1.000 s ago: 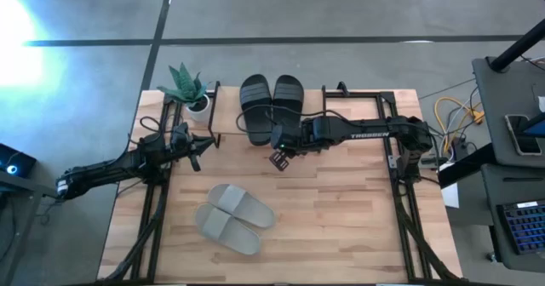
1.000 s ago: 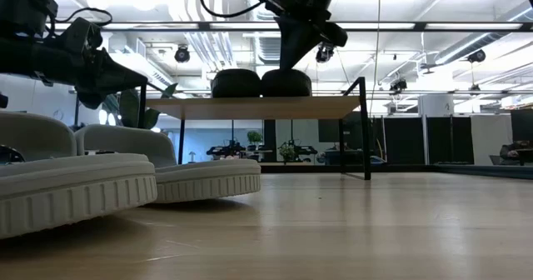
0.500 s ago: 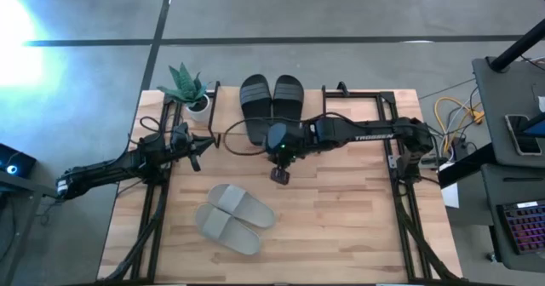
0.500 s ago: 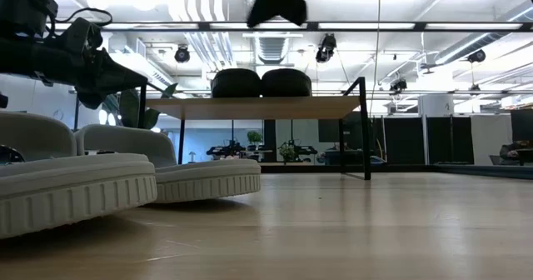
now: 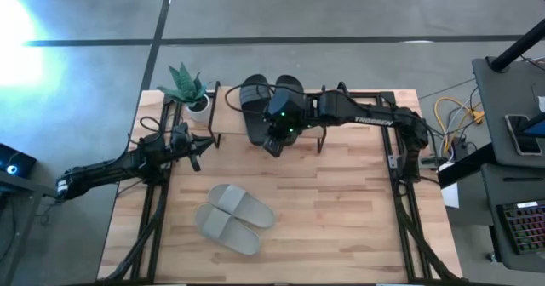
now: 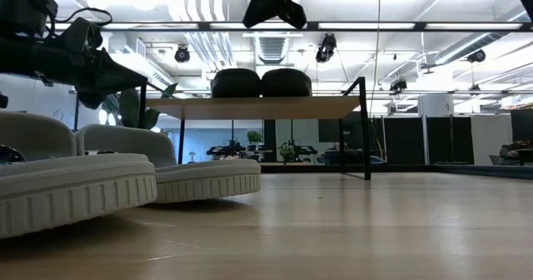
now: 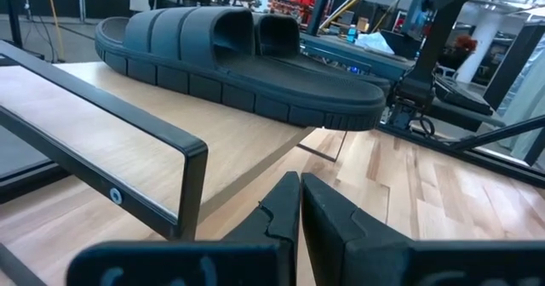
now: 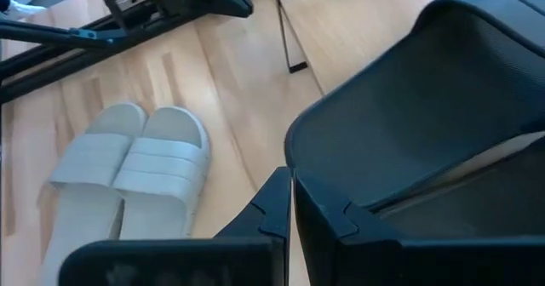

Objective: Pick and place slides into the shelf
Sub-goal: Adjust the black slipper on the shelf

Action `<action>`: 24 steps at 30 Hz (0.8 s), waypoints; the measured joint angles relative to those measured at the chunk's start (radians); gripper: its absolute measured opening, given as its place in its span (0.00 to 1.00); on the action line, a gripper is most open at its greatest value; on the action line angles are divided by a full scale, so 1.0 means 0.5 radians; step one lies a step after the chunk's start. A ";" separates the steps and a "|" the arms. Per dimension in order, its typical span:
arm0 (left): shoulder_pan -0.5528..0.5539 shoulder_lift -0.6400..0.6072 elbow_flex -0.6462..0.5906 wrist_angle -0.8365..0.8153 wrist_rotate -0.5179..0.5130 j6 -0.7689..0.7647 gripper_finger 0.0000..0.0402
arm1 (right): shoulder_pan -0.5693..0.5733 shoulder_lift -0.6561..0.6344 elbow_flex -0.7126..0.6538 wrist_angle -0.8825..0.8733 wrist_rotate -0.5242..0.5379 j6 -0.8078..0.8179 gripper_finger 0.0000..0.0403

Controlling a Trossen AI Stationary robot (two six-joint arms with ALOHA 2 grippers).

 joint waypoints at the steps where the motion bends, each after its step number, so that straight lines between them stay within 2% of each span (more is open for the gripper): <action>1: 0.000 0.002 0.000 0.002 0.000 0.000 0.00 | 0.005 0.000 0.000 -0.007 0.001 0.000 0.03; 6: 0.000 0.003 0.000 0.047 -0.053 -0.076 0.00 | 0.028 0.000 -0.005 -0.068 0.001 0.001 0.03; 9: -0.003 0.003 0.000 0.270 0.073 -0.552 0.00 | 0.028 0.000 -0.005 -0.086 0.010 0.001 0.03; 13: -0.001 0.004 0.001 0.628 0.077 -1.070 0.00 | 0.023 0.000 -0.006 -0.087 0.019 0.001 0.03; 15: -0.003 -0.001 0.001 0.790 0.033 -1.077 0.00 | 0.022 0.000 -0.007 -0.087 0.019 0.001 0.03; 19: -0.001 0.021 0.001 1.139 -0.062 -0.886 0.00 | 0.021 -0.001 -0.008 -0.138 0.036 0.001 0.03; 24: -0.001 0.094 0.104 1.444 -0.181 -0.987 0.00 | 0.021 -0.048 -0.008 -0.333 0.299 0.002 0.03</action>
